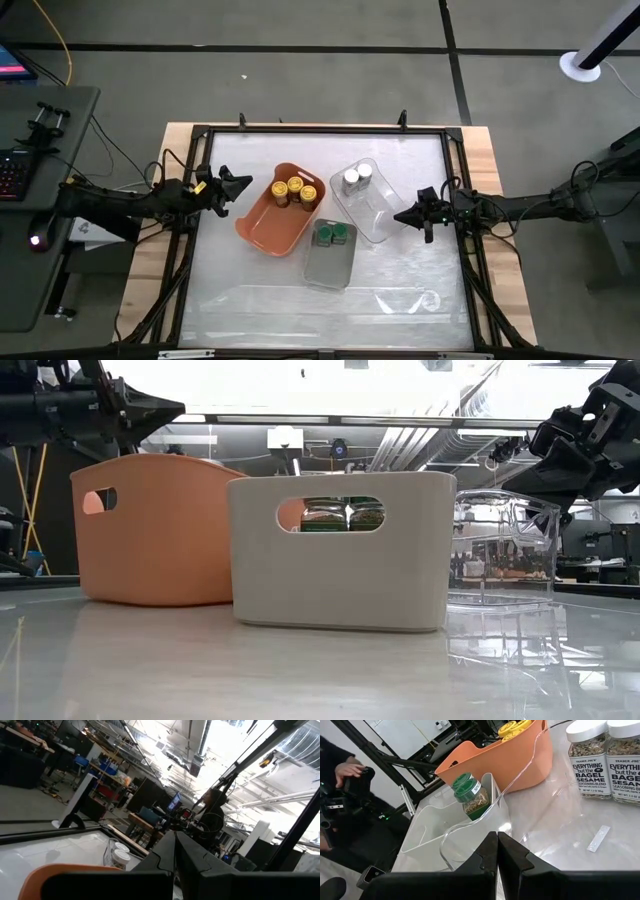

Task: Sort spices by type
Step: Return to Home Position

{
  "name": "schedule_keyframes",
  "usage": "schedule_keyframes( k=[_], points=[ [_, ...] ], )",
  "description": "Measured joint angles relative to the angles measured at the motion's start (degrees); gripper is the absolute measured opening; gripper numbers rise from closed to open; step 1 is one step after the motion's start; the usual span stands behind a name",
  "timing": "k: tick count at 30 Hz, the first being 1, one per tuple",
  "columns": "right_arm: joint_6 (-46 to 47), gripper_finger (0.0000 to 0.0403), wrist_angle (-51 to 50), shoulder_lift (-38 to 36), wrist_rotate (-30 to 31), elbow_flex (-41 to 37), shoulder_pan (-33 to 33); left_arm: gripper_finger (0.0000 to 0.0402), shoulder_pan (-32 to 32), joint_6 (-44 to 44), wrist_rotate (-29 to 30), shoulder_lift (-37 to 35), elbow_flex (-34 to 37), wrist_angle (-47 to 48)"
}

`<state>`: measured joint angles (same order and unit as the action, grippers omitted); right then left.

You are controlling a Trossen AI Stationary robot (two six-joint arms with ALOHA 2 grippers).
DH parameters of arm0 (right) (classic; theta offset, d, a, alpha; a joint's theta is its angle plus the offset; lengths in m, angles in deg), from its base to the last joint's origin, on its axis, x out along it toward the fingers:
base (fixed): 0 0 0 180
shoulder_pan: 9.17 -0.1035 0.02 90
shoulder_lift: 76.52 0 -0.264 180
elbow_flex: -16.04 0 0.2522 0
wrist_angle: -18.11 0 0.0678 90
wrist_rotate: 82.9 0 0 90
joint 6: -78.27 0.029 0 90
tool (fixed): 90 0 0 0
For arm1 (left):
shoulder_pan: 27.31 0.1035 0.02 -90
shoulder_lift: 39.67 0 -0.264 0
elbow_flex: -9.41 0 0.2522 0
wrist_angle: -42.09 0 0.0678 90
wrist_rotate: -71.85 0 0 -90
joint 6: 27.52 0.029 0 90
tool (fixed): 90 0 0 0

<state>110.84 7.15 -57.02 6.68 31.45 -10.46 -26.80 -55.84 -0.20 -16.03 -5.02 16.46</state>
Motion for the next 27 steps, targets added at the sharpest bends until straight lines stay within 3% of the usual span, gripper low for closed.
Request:
schedule_keyframes(
  k=[11, 16, 21, 27],
  points=[
    [0.01, 0.0000, 0.02, 0.02, 0.00, 0.00, -0.01, 0.0000, -0.06, 0.67, -0.01, -7.59, 0.00, 5.12],
    [0.00, 0.0000, 0.03, 0.02, 0.00, -0.02, 0.01, 0.0000, -0.06, 10.60, -0.29, -15.94, -0.02, 13.33],
    [-0.01, 0.0000, 0.04, 0.02, -0.02, -0.02, -0.01, 0.0000, -0.06, 16.71, -6.17, -23.59, -0.02, 26.93],
    [0.01, 0.0000, 0.41, -0.07, 0.00, -0.02, 0.00, 0.0000, -0.26, 23.17, -16.30, -23.44, -0.06, 39.00]
  ],
)
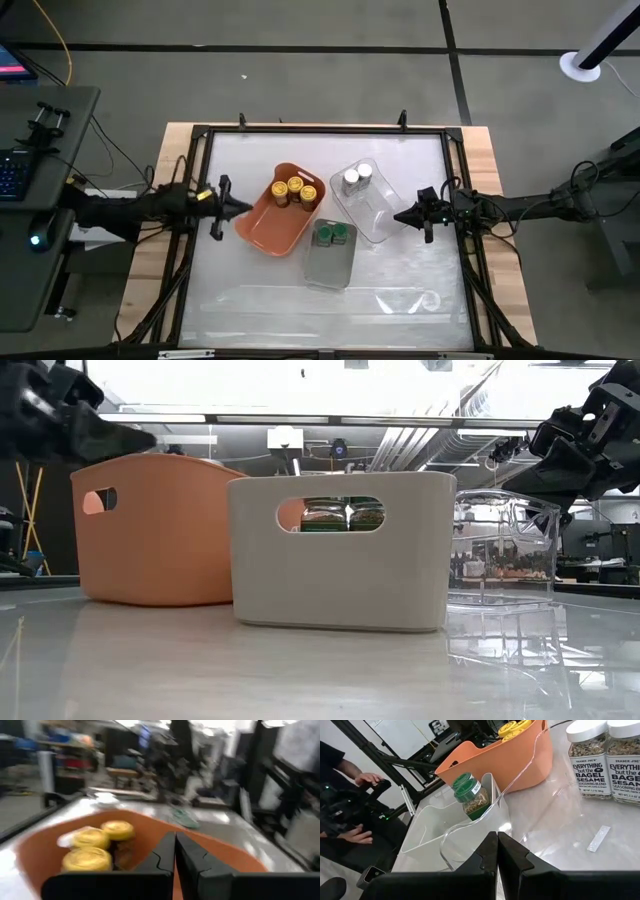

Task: Sort spices by type
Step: Return to Home Position

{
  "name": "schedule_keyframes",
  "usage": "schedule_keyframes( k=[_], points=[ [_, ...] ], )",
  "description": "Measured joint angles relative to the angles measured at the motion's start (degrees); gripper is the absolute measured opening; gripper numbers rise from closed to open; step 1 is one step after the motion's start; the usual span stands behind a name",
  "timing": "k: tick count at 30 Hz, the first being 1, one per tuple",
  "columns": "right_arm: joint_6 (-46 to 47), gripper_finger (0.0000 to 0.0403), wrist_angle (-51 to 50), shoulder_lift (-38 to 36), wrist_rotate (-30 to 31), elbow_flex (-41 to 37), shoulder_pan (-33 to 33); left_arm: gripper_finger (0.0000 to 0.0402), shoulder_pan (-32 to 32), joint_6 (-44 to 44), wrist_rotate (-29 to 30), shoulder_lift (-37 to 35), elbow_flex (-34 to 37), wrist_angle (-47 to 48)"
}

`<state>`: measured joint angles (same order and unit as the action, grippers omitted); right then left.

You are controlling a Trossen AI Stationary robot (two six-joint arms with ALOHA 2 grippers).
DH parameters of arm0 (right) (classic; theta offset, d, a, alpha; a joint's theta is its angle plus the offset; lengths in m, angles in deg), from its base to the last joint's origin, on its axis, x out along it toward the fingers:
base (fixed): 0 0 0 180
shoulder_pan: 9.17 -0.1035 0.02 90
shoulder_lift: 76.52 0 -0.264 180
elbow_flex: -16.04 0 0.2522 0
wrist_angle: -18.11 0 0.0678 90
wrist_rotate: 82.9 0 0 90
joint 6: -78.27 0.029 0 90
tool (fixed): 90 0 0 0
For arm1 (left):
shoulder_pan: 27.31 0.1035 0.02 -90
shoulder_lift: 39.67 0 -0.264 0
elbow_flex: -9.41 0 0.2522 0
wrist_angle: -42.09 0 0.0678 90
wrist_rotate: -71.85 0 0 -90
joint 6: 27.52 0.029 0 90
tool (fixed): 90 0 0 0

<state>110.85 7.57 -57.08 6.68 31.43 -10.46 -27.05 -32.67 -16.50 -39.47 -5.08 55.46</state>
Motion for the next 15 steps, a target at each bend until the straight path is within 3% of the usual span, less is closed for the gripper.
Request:
schedule_keyframes(
  k=[3, 15],
  points=[
    [0.01, 0.0000, 0.33, 0.02, 0.00, -0.02, 0.01, 0.0000, -0.41, 2.55, -4.22, -0.04, -0.11, -0.13],
    [0.00, 0.0000, 1.00, 0.04, 0.00, -0.07, 0.01, 0.0000, -1.88, 7.82, -4.57, -0.02, -0.07, -0.23]
  ],
)
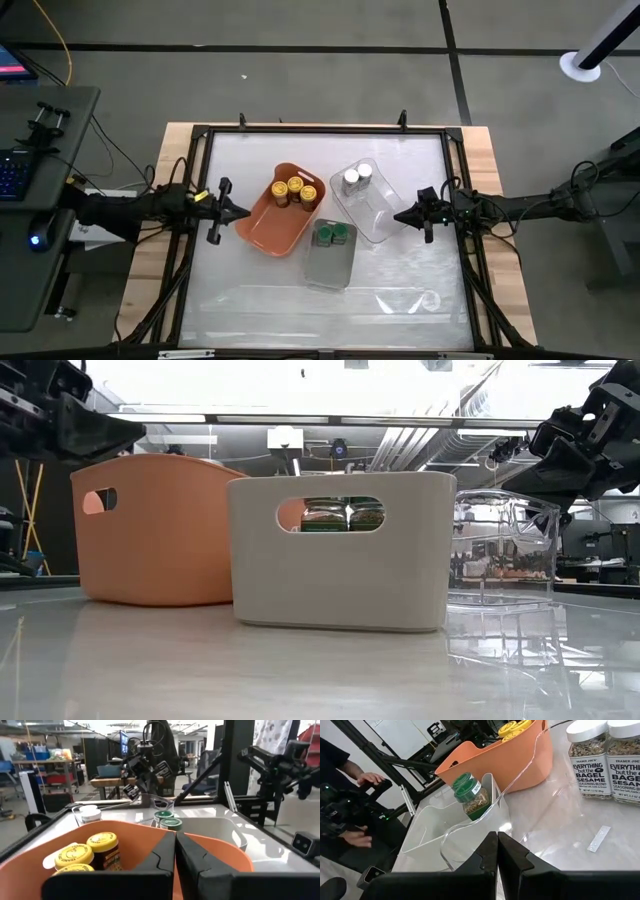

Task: Sort spices by type
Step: Return to Home Position

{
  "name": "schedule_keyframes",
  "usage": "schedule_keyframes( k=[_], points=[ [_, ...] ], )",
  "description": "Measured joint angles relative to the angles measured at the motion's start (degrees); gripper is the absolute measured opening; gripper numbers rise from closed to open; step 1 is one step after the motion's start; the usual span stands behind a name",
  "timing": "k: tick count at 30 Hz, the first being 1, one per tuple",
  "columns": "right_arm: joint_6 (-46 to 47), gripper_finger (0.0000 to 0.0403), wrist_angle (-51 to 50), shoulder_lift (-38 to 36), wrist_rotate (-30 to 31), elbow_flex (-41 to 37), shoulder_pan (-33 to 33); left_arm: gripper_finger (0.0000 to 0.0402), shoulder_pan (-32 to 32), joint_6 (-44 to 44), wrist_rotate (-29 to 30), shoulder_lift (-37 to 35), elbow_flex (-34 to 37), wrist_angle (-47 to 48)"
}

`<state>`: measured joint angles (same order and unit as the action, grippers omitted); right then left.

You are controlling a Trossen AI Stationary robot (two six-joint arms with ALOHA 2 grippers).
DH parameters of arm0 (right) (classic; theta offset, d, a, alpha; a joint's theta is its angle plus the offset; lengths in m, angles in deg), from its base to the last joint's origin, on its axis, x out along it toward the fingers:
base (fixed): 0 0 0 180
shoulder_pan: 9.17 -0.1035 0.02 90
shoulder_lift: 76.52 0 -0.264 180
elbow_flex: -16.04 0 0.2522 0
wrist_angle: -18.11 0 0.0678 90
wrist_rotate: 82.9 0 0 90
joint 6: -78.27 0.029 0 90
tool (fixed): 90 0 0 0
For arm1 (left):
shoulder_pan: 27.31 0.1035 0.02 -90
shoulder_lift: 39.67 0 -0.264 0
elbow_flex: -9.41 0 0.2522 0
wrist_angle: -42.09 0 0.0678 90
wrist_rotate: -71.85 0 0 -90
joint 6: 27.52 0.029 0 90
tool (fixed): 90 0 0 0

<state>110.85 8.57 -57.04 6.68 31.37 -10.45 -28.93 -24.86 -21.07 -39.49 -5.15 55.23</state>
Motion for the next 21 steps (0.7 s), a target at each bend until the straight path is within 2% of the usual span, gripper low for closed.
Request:
schedule_keyframes(
  k=[5, 21],
  points=[
    [0.00, 0.0000, 0.07, -0.02, 0.00, 0.00, 0.00, 0.0000, 0.07, -2.49, 0.02, 0.00, 0.00, 0.00],
    [0.00, 0.0000, 0.16, -0.04, 0.00, 0.00, 0.00, 0.0000, 0.07, -2.46, 0.15, 0.00, 0.01, -0.04]
  ],
)
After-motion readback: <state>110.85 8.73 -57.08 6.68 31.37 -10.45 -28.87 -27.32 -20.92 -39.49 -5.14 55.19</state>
